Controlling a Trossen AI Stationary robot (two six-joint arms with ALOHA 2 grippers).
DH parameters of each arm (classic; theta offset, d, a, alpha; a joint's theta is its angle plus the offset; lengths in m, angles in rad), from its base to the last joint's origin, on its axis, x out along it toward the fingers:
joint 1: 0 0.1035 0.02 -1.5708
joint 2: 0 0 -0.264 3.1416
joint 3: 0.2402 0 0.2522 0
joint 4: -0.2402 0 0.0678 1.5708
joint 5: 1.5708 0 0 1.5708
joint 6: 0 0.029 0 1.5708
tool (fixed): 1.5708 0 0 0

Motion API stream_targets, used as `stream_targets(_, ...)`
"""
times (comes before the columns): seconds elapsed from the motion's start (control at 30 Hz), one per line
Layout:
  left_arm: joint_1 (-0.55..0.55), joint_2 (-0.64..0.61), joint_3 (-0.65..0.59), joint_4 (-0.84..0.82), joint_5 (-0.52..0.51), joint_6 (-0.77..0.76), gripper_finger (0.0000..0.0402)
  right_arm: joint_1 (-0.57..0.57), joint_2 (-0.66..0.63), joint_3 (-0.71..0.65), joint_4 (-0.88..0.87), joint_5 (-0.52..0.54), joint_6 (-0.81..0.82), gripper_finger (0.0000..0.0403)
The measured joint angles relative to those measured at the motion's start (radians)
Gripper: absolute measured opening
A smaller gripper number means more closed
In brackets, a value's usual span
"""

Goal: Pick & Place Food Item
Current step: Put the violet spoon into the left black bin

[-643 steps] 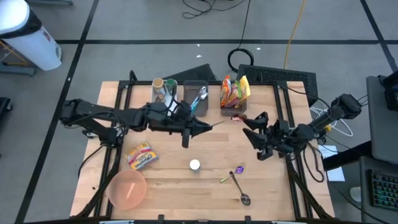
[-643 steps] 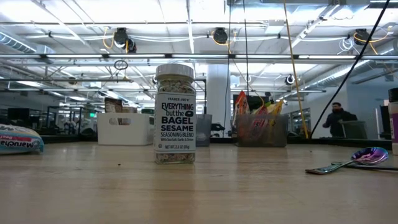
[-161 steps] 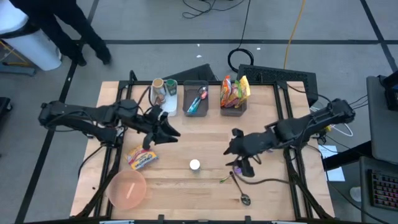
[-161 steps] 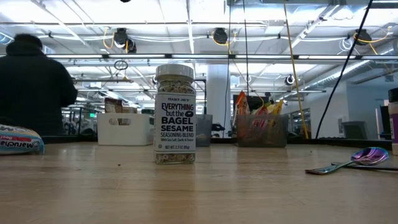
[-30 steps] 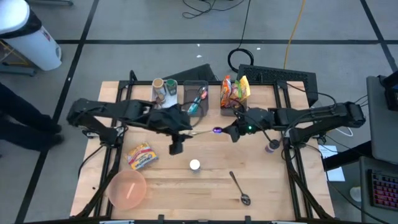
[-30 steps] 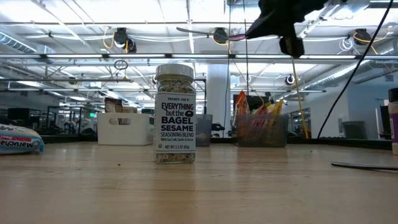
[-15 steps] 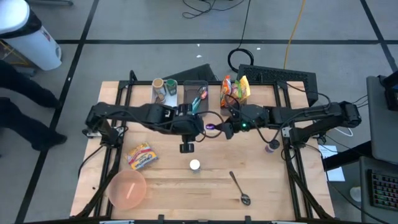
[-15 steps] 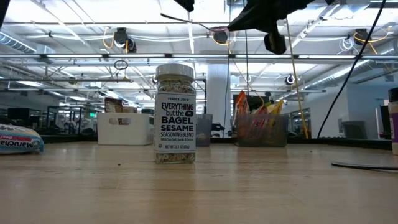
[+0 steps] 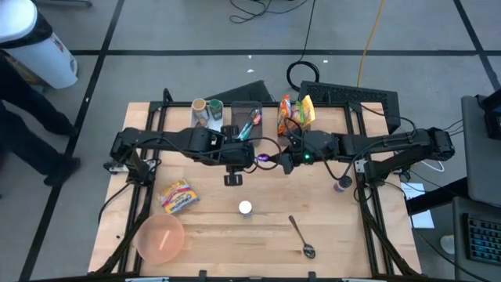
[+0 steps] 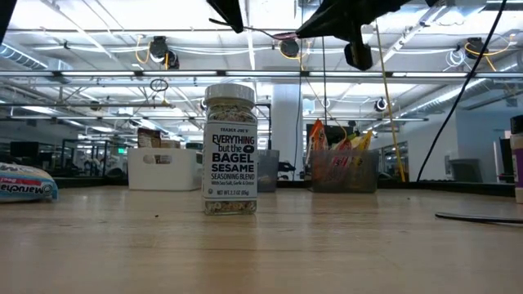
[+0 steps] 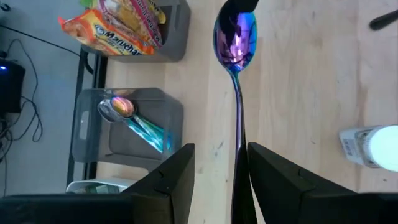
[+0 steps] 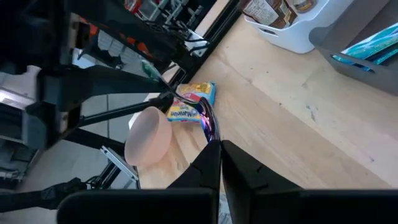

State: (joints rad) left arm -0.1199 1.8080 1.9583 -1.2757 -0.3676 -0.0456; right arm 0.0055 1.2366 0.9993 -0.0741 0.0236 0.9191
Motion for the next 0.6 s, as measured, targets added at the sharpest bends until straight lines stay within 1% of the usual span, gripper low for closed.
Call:
stream_targets(0.2,0.013,0.000,0.000,-0.007,0.000,0.014,0.0157,-0.008,-0.001,0.000,0.055,-0.002,-0.001,0.0000)
stream_targets(0.6,0.017,0.000,0.000,-0.009,0.000,0.018,0.0156,-0.018,-0.001,0.000,0.047,-0.003,-0.008,0.0000)
